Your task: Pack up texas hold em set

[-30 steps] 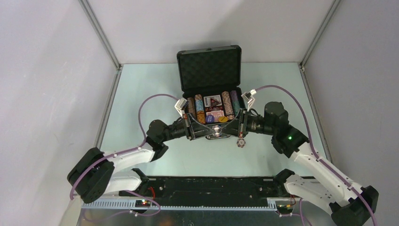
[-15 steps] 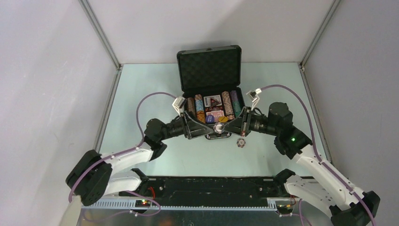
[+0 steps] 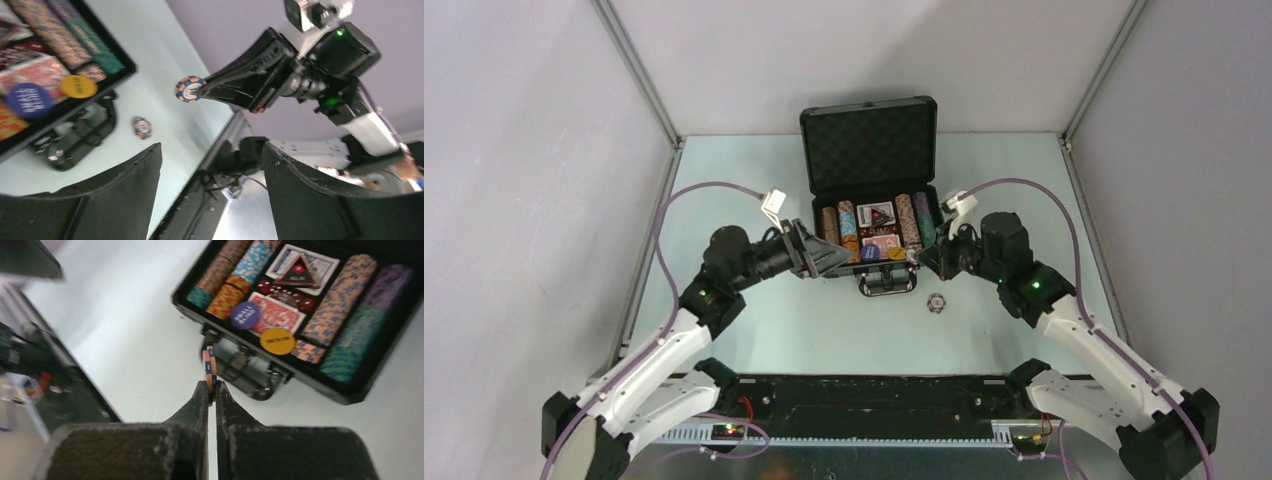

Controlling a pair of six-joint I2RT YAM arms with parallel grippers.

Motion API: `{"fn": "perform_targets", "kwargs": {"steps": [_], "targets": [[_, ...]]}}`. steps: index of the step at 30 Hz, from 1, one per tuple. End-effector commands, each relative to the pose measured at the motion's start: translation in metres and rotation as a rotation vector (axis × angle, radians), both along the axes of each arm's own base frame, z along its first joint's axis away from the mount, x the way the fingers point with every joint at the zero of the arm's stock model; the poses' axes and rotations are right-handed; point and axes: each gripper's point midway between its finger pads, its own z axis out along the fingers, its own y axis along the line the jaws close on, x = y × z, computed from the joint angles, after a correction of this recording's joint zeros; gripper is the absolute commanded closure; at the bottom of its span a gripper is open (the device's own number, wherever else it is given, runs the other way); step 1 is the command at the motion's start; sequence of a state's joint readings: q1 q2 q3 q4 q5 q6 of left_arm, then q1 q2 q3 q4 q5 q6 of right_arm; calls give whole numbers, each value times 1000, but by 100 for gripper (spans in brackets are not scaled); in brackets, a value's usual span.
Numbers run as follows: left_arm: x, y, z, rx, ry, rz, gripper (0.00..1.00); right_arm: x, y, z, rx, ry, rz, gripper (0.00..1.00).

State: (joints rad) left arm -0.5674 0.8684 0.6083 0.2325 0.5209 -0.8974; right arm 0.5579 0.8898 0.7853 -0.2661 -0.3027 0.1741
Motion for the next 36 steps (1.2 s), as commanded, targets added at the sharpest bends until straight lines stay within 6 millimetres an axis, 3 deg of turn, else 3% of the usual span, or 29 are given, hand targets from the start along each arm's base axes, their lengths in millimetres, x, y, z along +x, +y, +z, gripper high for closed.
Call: {"fn": "perform_targets", "kwargs": {"steps": [1, 5, 7, 8, 9, 10, 11, 12, 13, 14, 17, 18, 26, 36], "targets": [[12, 36, -28, 230, 22, 126, 22, 35, -13, 7, -219, -310, 64, 100], [16, 59, -19, 289, -17, 174, 22, 58, -21, 8, -290, -421, 208, 100], [20, 71, -21, 327, -22, 197, 22, 69, -23, 20, -304, -461, 297, 100], [23, 77, -25, 346, -7, 210, 22, 66, -26, 16, -300, -432, 350, 100], [25, 80, -25, 362, -18, 216, 22, 76, -26, 19, -331, -460, 390, 100], [29, 85, -28, 377, -4, 230, 22, 72, -28, 12, -340, -425, 436, 100], [31, 88, -29, 391, -13, 235, 22, 83, -27, 17, -383, -474, 481, 100], [33, 92, -32, 411, -12, 246, 22, 82, -29, -1, -396, -409, 514, 100], [34, 94, -32, 417, -16, 252, 22, 89, -30, 5, -421, -445, 534, 100], [36, 97, -35, 436, -19, 259, 22, 90, -32, -8, -423, -392, 562, 100], [39, 104, -36, 476, -38, 275, 22, 105, -31, -4, -413, -399, 602, 100], [40, 107, -37, 495, -47, 287, 22, 105, -32, -15, -403, -367, 641, 100], [46, 120, -42, 527, -44, 350, 22, 113, -35, -35, -436, -258, 784, 100], [50, 126, -47, 526, -14, 374, 22, 107, -30, -72, -454, -107, 892, 100]]}}
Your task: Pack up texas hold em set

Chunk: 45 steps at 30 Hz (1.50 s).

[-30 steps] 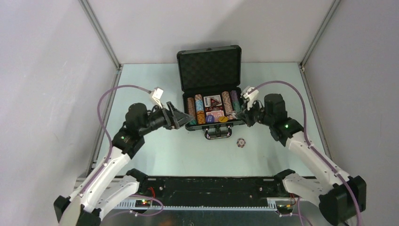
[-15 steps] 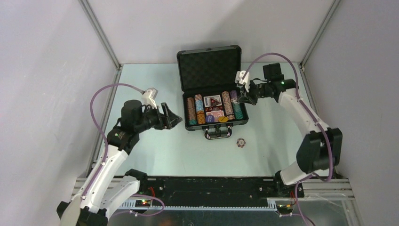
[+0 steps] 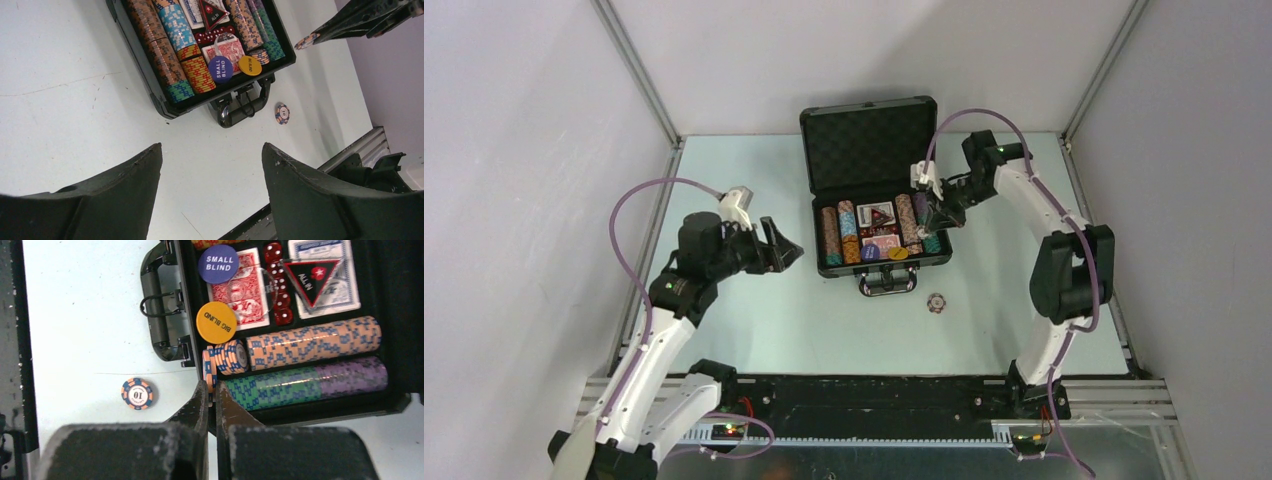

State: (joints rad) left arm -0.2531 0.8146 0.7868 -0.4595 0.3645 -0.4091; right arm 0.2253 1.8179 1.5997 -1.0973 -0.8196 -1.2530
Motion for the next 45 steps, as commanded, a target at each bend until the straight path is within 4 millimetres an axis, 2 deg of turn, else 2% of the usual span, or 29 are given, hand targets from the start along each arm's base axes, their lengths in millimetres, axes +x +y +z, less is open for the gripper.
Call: {"fn": "perform_targets", "kwargs": {"steps": [1, 11, 23, 45], "targets": [[6, 6, 15, 8, -54, 19, 23, -8, 3, -6, -33, 51, 55, 100], [7, 8, 12, 2, -40, 29, 23, 1, 10, -29, -76, 71, 50, 100], [7, 9, 10, -5, -30, 33, 23, 9, 8, -50, -114, 93, 38, 100], [8, 9, 9, -10, -22, 31, 23, 12, 10, -67, -148, 118, 34, 100]]}}
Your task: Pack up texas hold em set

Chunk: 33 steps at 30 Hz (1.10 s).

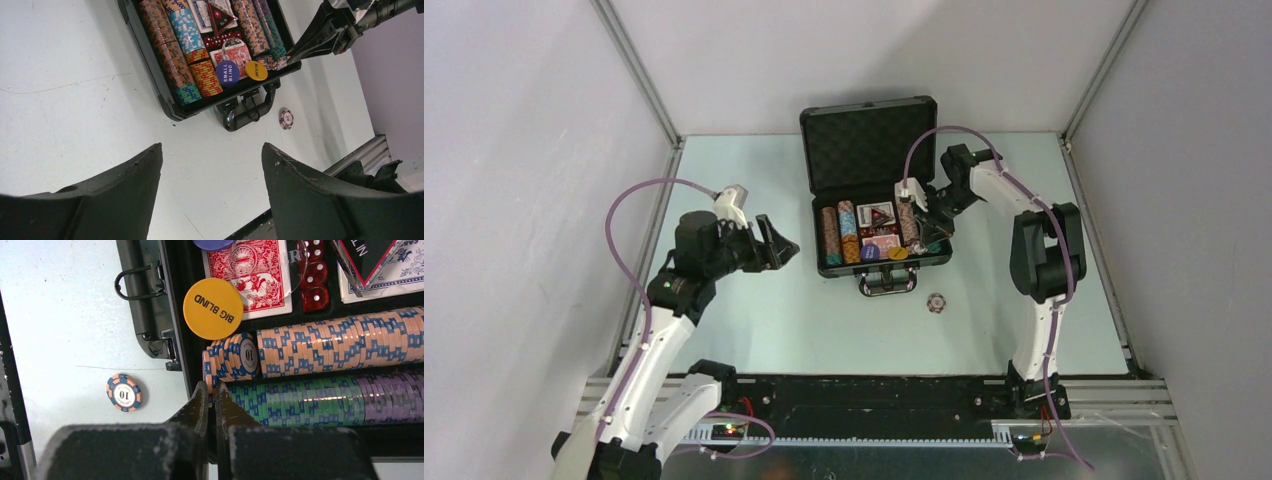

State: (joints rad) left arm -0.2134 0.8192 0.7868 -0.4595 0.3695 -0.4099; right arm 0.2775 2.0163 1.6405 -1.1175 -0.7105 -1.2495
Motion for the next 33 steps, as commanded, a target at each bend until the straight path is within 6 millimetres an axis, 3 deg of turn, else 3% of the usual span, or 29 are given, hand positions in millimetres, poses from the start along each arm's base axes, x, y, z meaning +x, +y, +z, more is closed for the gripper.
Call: {"fn": "perform_targets", "kwargs": {"steps": [1, 11, 21, 33], "targets": [[3, 1, 10, -7, -27, -4, 23, 10, 6, 3, -4, -32, 4, 100], [4, 1, 9, -8, -24, -2, 23, 23, 5, -9, -50, -116, -14, 100], [4, 1, 9, -12, -21, -2, 23, 42, 4, -9, -87, -246, -38, 100], [5, 1, 8, -17, -15, -5, 23, 47, 9, -8, -87, -428, -55, 100]]}}
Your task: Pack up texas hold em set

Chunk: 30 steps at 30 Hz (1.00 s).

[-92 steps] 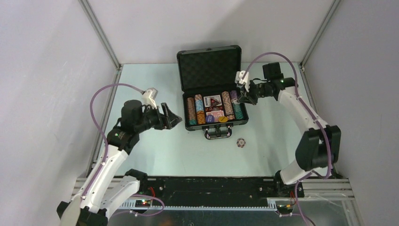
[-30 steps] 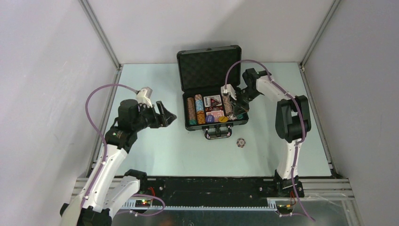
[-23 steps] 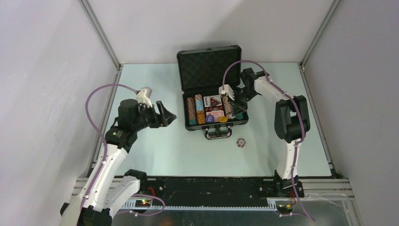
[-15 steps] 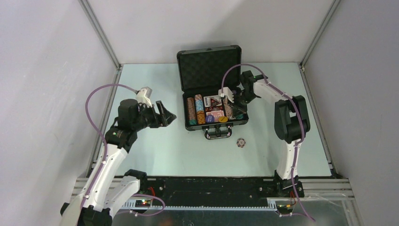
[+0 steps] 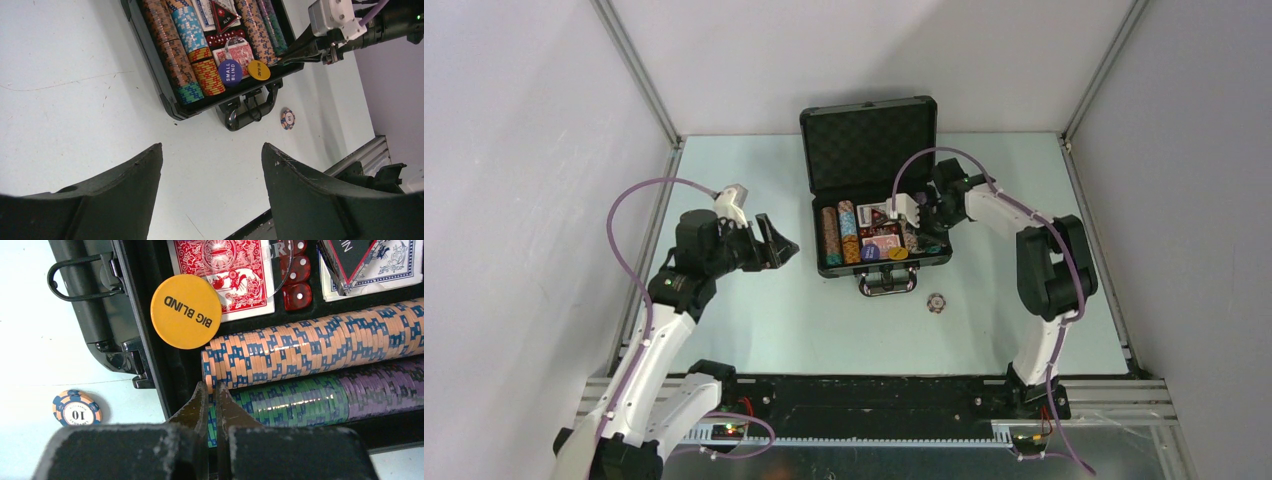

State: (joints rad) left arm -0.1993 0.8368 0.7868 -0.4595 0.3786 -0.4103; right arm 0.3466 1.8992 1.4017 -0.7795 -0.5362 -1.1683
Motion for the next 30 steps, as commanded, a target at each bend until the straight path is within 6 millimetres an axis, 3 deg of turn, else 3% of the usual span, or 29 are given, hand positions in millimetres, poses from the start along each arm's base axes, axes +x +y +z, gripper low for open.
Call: {"fn": "perform_targets", "kwargs": {"steps": [1, 4, 7, 14, 30], "targets": [[2, -1, 12, -17, -32, -12, 23, 32, 6, 11, 9, -215, -11, 100], [2, -1, 11, -17, -29, -13, 23, 33, 10, 12, 18, -251, -13, 100], [3, -1, 12, -18, -32, -13, 23, 30, 11, 8, 12, -248, -12, 89], [2, -1, 12, -21, -32, -13, 23, 29, 11, 12, 18, -251, -14, 50], [1, -2, 13, -27, -36, -18, 23, 7, 13, 52, 96, -246, 22, 45]]}}
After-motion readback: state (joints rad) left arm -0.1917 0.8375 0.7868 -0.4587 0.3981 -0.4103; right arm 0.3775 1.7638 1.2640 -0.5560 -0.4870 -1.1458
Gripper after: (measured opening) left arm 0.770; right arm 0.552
